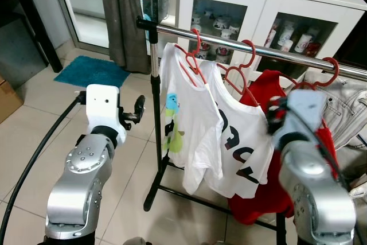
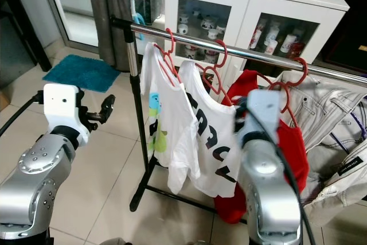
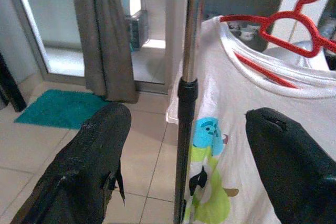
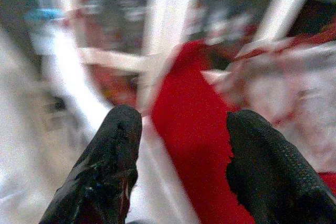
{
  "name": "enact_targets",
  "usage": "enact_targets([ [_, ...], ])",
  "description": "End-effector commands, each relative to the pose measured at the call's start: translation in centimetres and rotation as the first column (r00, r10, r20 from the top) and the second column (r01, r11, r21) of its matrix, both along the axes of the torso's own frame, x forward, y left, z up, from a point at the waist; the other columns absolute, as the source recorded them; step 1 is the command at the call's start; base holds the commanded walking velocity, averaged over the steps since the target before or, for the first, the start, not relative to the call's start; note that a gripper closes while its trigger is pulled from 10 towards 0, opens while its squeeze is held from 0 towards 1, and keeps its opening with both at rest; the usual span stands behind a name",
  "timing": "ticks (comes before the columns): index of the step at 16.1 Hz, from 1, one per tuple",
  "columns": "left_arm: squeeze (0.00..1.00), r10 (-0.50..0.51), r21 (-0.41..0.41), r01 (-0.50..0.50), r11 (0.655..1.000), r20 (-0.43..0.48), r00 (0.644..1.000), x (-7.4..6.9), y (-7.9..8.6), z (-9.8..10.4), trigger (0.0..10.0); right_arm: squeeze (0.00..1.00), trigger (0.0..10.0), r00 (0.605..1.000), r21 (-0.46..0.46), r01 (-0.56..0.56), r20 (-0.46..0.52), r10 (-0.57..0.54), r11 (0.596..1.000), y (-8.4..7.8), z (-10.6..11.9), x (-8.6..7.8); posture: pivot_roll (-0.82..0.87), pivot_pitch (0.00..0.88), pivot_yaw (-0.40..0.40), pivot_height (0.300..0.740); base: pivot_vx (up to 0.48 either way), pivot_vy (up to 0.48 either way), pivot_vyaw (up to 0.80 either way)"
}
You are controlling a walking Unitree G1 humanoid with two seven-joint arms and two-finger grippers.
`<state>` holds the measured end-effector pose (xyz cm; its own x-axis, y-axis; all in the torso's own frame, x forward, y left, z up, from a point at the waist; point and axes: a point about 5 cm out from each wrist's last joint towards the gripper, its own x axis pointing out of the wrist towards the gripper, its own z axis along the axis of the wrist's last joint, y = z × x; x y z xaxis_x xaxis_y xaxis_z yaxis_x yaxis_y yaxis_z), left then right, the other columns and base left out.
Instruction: Hang hanger
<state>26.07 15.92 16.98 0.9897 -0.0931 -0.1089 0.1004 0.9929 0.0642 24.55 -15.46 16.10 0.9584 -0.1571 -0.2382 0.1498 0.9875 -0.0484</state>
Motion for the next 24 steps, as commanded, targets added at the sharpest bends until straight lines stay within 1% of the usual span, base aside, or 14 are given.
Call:
enact_targets([
  [1, 0.0, -0.021, 0.009, 0.02, 1.0, 0.015, 1.0, -0.1, -0.4, 0.1, 10.0, 0.0, 10.0, 0.998, 0.076, -0.062, 0.027, 0.06, 0.995, 0.3, 0.0, 0.0, 0.04, 0.04, -0.04, 0.74, 0.0, 0.0, 0.0],
  [4, 0.0, -0.048, 0.026, 0.047, 0.999, 0.036, 0.998, -0.1, -0.9, 0.2, 10.0, 0.0, 10.0, 0.985, 0.108, -0.079, 0.159, 0.061, 0.991, -0.3, 1.0, -0.3, 0.04, 0.035, -0.043, 0.74, 0.0, 0.0, 0.0],
  [5, 0.18, -0.054, 0.026, 0.053, 0.998, 0.044, 0.998, 0.0, -1.1, 0.2, 10.0, 0.0, 10.0, 0.97, 0.179, -0.142, 0.222, 0.1, 0.974, 0.0, 1.8, -0.4, 0.04, 0.033, -0.043, 0.74, 0.0, 0.0, 0.0],
  [6, 0.76, -0.062, 0.026, 0.061, 0.998, 0.054, 0.997, 0.1, -1.1, 0.3, 10.0, 0.0, 10.0, 0.964, 0.123, -0.169, 0.23, 0.137, 0.978, 0.2, 2.1, -0.5, 0.04, 0.035, -0.042, 0.74, 0.0, 0.0, 0.0],
  [8, 0.79, -0.056, 0.039, 0.053, 0.998, 0.068, 0.996, 0.1, -1.2, 0.4, 10.0, 0.98, 10.0, 0.963, 0.127, -0.179, 0.227, 0.147, 0.976, 0.5, 1.6, -0.5, 0.05, 0.03, -0.047, 0.74, 0.0, 0.0, 0.0],
  [9, 0.78, -0.052, 0.058, 0.048, 0.997, 0.077, 0.996, 0.1, -1.1, 0.4, 10.0, 1.0, 10.0, 0.954, 0.154, -0.236, 0.226, 0.198, 0.959, 1.0, 1.5, -0.4, 0.05, 0.026, -0.05, 0.74, 0.0, 0.0, 0.0],
  [12, 0.76, -0.054, 0.065, 0.049, 0.997, 0.087, 0.995, 0.0, -1.1, 0.4, 10.0, 1.0, 10.0, 0.966, 0.113, -0.219, 0.164, 0.199, 0.969, 1.1, 1.2, -0.1, 0.05, 0.017, -0.056, 0.74, 0.0, 0.0, 0.0],
  [13, 0.76, -0.054, 0.069, 0.047, 0.996, 0.091, 0.994, 0.0, -1.1, 0.5, 10.0, 0.94, 10.0, 0.957, 0.057, -0.197, 0.229, 0.179, 0.979, 0.9, 1.7, 0.3, 0.05, 0.017, -0.057, 0.74, 0.0, 0.0, 0.0],
  [14, 0.77, -0.05, 0.07, 0.044, 0.997, 0.09, 0.995, 0.0, -1.0, 0.4, 10.0, 0.0, 10.0, 0.925, 0.015, -0.125, 0.363, 0.111, 0.992, 0.7, 2.6, 0.6, 0.05, 0.015, -0.056, 0.74, 0.0, 0.0, 0.0],
  [16, 0.82, -0.067, 0.048, 0.063, 0.997, 0.088, 0.994, 0.0, -1.1, 0.4, 10.0, 0.0, 10.0, 0.92, 0.012, -0.175, 0.358, 0.159, 0.984, 1.0, 2.4, 0.6, 0.05, 0.012, -0.051, 0.74, 0.0, 0.0, 0.0],
  [17, 1.0, -0.073, 0.049, 0.069, 0.996, 0.089, 0.993, 0.0, -1.2, 0.4, 10.0, 0.0, 10.0, 0.937, 0.133, -0.178, 0.327, 0.126, 0.975, 0.9, 1.9, 0.5, 0.05, 0.012, -0.051, 0.74, 0.0, 0.0, 0.0],
  [18, 1.0, -0.069, 0.051, 0.065, 0.997, 0.088, 0.994, 0.1, -1.2, 0.4, 10.0, 0.0, 10.0, 0.939, 0.309, -0.265, 0.3, 0.17, 0.914, 1.2, 1.5, 0.0, 0.05, 0.01, -0.053, 0.74, 0.0, 0.0, 0.0],
  [19, 1.0, -0.068, 0.053, 0.063, 0.997, 0.095, 0.993, 0.1, -1.2, 0.5, 10.0, 1.0, 10.0, 0.942, 0.338, -0.245, 0.306, 0.14, 0.909, 0.7, 1.5, -0.2, 0.05, 0.01, -0.053, 0.74, 0.0, 0.0, 0.0],
  [24, 1.0, -0.075, 0.086, 0.065, 0.994, 0.122, 0.99, 0.3, -1.2, 0.8, 10.0, 1.0, 10.0, 0.897, 0.135, -0.303, 0.376, 0.234, 0.943, 1.6, 2.2, 0.1, 0.06, 0.016, -0.056, 0.74, 0.0, -0.188, 0.0],
])
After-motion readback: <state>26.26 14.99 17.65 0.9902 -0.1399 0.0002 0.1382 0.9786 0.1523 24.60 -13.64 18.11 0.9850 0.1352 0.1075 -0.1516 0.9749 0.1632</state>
